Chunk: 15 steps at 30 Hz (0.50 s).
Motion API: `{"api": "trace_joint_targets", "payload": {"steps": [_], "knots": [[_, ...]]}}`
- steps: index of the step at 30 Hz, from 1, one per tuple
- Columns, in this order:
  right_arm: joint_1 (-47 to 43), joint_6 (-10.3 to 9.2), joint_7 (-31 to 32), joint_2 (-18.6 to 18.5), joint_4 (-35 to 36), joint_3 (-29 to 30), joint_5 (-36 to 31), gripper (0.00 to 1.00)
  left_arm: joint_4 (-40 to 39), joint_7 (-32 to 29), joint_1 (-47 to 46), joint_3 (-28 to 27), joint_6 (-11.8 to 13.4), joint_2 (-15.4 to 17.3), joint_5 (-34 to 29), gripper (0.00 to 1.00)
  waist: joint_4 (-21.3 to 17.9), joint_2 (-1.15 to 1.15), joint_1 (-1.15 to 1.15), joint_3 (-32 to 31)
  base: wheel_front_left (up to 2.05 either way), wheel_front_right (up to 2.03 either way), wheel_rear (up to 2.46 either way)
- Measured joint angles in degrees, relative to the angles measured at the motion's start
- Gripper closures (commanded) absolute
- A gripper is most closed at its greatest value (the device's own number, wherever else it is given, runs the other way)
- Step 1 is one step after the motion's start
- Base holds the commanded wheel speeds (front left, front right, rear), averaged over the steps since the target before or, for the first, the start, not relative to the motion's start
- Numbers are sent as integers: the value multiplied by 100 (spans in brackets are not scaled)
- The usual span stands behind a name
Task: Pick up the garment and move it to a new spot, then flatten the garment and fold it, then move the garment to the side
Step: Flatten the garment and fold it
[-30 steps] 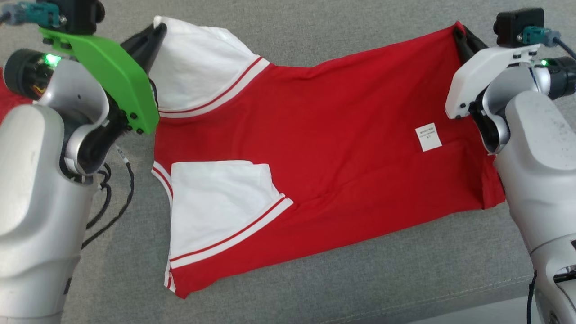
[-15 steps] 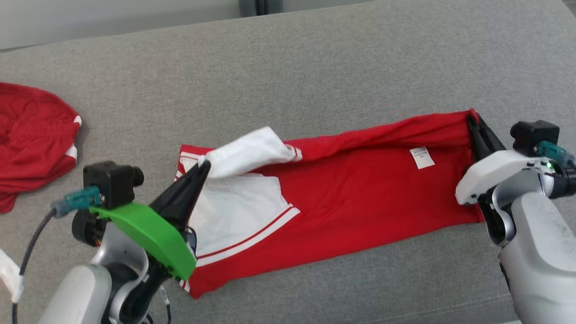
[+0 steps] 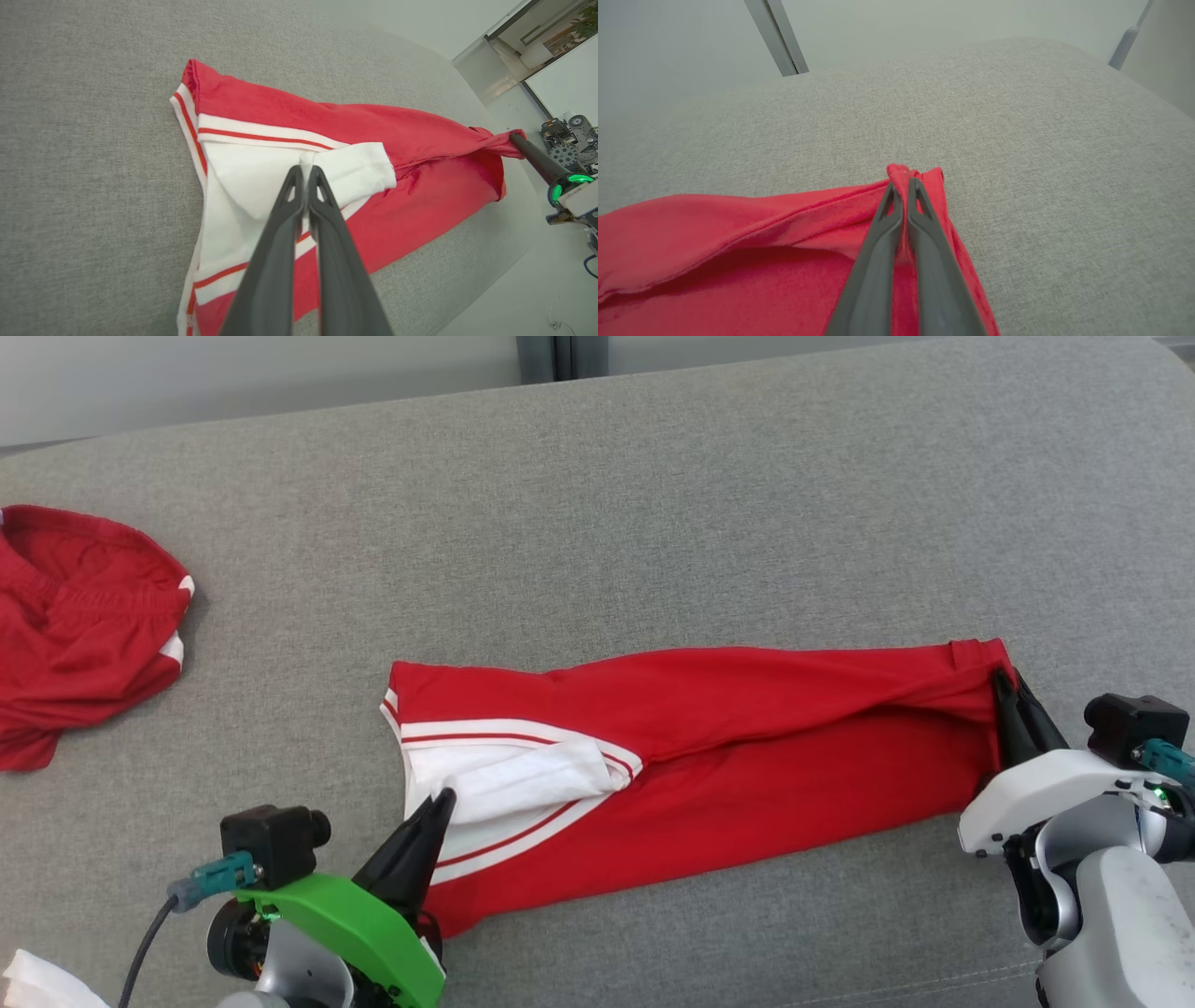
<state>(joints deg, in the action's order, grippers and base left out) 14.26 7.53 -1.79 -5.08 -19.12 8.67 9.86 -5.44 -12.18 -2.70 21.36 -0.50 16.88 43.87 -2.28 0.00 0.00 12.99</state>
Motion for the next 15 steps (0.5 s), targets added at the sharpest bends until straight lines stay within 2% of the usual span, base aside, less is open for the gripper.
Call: {"api": "trace_joint_targets", "payload": {"steps": [1,2,9,15], "knots": [[-40,0,1,24,15,37,-18,10,34,77,43,-3,4,-9,-32,51,-11,0,0,-6,0,0,0],[-92,0,-3,51,36,82,-33,0,55,172,96,-20,33,-34,-65,0,-18,0,0,-14,0,0,0],[-453,0,-183,168,133,524,-88,0,5,1007,334,-287,258,-196,-277,0,-16,0,0,-87,0,0,0],[-558,0,-210,200,231,727,-165,0,-25,1637,347,-400,491,-294,-708,0,28,0,0,-171,0,0,0]]}}
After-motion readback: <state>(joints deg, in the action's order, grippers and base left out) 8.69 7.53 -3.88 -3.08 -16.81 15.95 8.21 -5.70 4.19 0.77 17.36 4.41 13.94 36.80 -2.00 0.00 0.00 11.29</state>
